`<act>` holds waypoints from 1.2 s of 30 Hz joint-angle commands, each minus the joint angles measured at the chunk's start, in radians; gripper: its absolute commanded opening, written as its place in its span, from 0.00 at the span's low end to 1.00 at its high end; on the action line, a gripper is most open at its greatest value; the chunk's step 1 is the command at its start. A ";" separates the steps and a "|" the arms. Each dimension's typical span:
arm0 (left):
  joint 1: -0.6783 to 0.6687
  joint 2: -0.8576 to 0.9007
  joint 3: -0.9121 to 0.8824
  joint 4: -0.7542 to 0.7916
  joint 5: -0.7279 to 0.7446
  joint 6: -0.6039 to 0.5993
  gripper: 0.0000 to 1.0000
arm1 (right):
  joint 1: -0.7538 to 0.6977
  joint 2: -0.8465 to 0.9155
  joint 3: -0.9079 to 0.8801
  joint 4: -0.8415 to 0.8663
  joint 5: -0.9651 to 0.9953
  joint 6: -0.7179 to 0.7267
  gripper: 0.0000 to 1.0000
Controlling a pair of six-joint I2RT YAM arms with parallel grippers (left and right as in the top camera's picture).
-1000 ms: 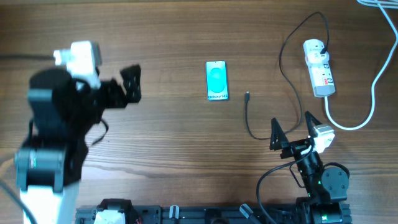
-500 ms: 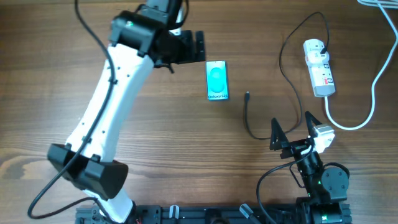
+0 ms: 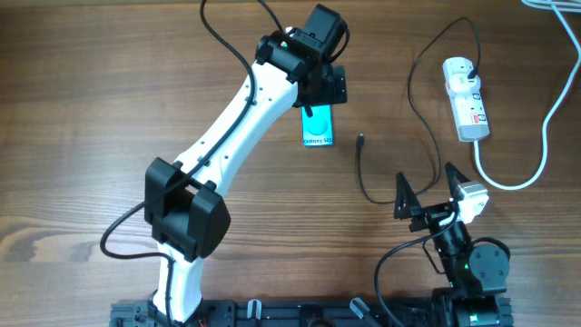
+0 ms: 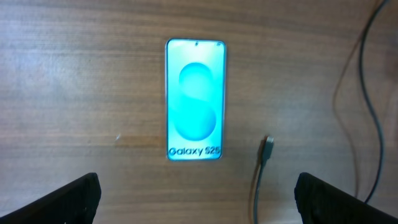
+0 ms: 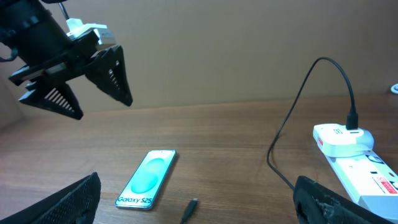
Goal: Plug charger to phone and switch on socket
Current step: 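Move the left gripper over the Galaxy S25 phone and lower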
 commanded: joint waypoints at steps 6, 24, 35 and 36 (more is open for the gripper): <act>-0.004 0.072 0.014 0.101 -0.018 -0.017 1.00 | 0.004 -0.005 -0.001 0.003 0.013 -0.011 1.00; -0.018 0.252 0.014 0.139 -0.013 -0.016 1.00 | 0.004 -0.005 -0.001 0.003 0.013 -0.011 1.00; -0.027 0.339 0.014 0.140 -0.010 -0.005 1.00 | 0.004 -0.005 -0.001 0.003 0.013 -0.011 1.00; -0.027 0.341 0.014 0.132 -0.010 -0.005 1.00 | 0.004 -0.005 -0.001 0.003 0.013 -0.011 1.00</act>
